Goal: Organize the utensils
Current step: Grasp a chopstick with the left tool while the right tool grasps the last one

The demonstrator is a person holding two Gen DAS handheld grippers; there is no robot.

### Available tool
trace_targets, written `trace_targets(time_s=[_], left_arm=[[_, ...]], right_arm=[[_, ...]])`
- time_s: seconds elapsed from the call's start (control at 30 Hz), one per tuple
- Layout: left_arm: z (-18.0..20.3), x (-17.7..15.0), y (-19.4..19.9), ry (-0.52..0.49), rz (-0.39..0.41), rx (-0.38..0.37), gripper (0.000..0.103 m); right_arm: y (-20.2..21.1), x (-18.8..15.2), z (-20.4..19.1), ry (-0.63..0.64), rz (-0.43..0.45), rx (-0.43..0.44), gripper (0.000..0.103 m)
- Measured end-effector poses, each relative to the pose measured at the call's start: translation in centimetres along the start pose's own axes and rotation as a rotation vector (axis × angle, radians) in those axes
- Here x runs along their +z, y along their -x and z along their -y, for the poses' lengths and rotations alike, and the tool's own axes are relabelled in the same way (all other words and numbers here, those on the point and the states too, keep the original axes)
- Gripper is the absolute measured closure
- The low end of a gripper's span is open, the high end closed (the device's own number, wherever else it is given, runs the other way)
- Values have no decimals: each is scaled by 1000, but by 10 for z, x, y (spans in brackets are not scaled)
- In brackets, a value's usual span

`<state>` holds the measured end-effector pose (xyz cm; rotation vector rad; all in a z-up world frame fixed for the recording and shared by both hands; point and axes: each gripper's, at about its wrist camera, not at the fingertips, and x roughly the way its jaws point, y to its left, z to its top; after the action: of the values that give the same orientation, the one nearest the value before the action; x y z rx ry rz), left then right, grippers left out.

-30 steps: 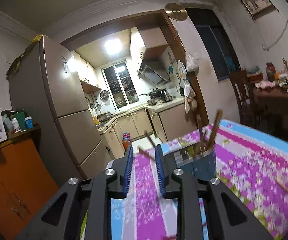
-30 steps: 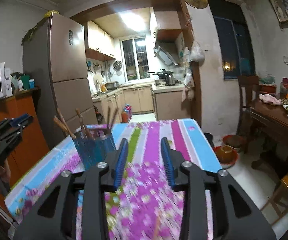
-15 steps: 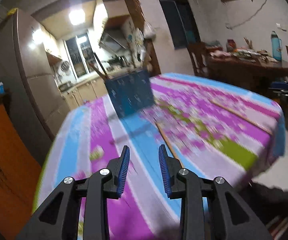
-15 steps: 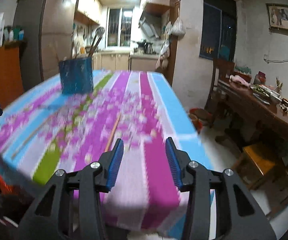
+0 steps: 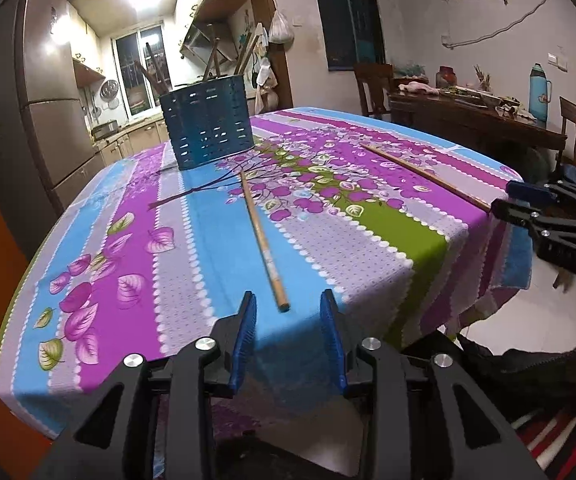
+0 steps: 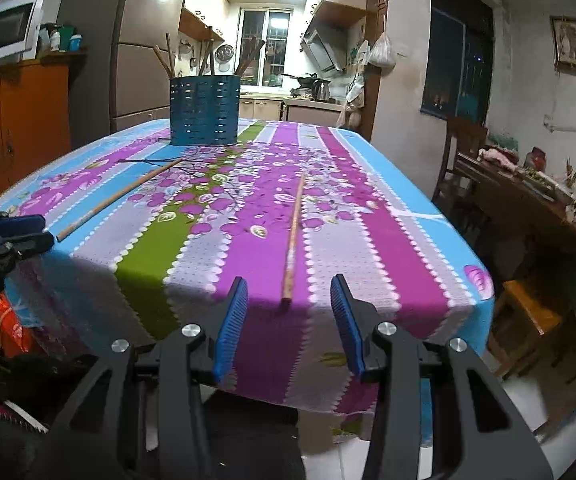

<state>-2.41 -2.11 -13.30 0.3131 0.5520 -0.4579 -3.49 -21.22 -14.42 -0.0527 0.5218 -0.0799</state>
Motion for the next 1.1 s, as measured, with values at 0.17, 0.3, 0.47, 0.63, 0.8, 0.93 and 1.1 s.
trace_targets(time_s=[0.17, 0.3, 0.47, 0.63, 0.8, 0.93, 1.1], left_arm=[[8, -3, -11, 2, -2, 25, 66], [0, 0, -13, 48, 18, 57, 65], [-5, 0, -17, 88, 30, 45, 65], [-6, -2, -18, 108, 48, 28, 72], [-7, 0, -21, 111, 50, 19, 74], [-8, 0, -22, 114, 52, 14, 74], [-9, -3, -22, 117, 68, 6, 77]], right_arm=[[-10, 0, 0, -38, -6, 3, 77], [-12, -1, 2, -48, -7, 7, 79], [-16, -3, 0, -47, -9, -1, 82], [-16, -5, -2, -49, 1, 0, 87], [-19, -3, 7, -100, -5, 47, 87], [-22, -2, 13, -132, -7, 77, 87], [-20, -7, 13, -146, 25, 83, 88]])
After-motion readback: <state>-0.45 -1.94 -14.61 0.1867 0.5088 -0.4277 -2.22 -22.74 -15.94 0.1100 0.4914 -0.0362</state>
